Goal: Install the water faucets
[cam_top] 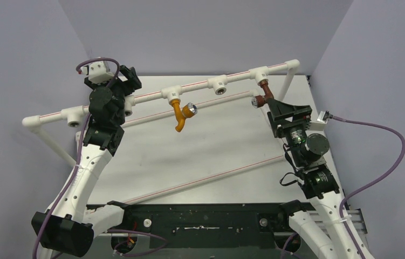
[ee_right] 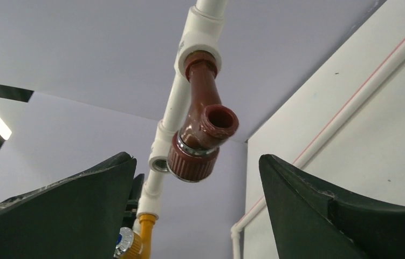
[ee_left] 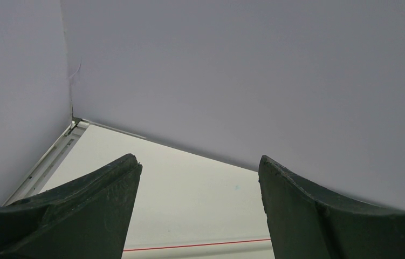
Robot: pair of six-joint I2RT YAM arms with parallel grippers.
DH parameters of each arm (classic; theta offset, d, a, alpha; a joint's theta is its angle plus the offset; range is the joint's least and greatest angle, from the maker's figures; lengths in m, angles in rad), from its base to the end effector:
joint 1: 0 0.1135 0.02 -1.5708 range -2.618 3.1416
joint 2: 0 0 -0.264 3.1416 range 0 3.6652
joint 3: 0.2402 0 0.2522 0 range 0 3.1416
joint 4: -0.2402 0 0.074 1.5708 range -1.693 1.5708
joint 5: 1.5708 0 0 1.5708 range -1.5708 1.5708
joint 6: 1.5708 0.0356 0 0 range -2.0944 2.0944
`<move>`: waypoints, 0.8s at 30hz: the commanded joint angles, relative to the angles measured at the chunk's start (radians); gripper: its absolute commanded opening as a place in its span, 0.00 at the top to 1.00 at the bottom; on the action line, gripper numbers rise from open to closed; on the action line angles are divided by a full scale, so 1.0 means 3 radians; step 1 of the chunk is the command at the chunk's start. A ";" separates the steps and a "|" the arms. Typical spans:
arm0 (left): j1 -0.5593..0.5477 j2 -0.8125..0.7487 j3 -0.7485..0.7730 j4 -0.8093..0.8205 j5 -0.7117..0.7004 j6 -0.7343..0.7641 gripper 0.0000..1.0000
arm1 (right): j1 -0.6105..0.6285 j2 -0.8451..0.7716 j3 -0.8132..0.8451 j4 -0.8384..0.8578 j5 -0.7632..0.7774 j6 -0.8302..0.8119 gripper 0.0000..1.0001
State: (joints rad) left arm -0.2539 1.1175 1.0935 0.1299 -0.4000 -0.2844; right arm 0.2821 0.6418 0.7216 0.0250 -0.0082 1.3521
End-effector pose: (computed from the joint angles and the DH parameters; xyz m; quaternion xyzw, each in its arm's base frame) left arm 0.2522 -0.0511 0.4162 -0.1577 0.6530 -0.0657 0.7378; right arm 0.1506 0.0440 0.3623 0.3385 0.5772 0.5438 0.5066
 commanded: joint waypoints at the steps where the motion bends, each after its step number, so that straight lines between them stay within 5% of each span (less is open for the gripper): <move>1: -0.0066 0.0151 -0.0265 -0.0909 0.0085 -0.0024 0.22 | -0.0012 -0.0178 0.0187 -0.0496 0.0172 -0.0498 0.12; 12: -0.0064 0.0151 -0.0263 -0.0910 0.0097 -0.0027 0.22 | -0.0015 -0.0237 0.0552 -0.0842 0.0271 -0.2120 0.12; 24: -0.0059 0.0151 -0.0261 -0.0907 0.0102 -0.0029 0.22 | -0.0007 -0.0288 0.0554 -0.0311 -0.0272 -0.4662 0.15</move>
State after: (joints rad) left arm -0.2539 1.1183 1.0935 0.1299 -0.3996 -0.2844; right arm 0.2817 0.5648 0.8555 -0.1829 -0.0059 0.3016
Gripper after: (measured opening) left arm 0.778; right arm 0.879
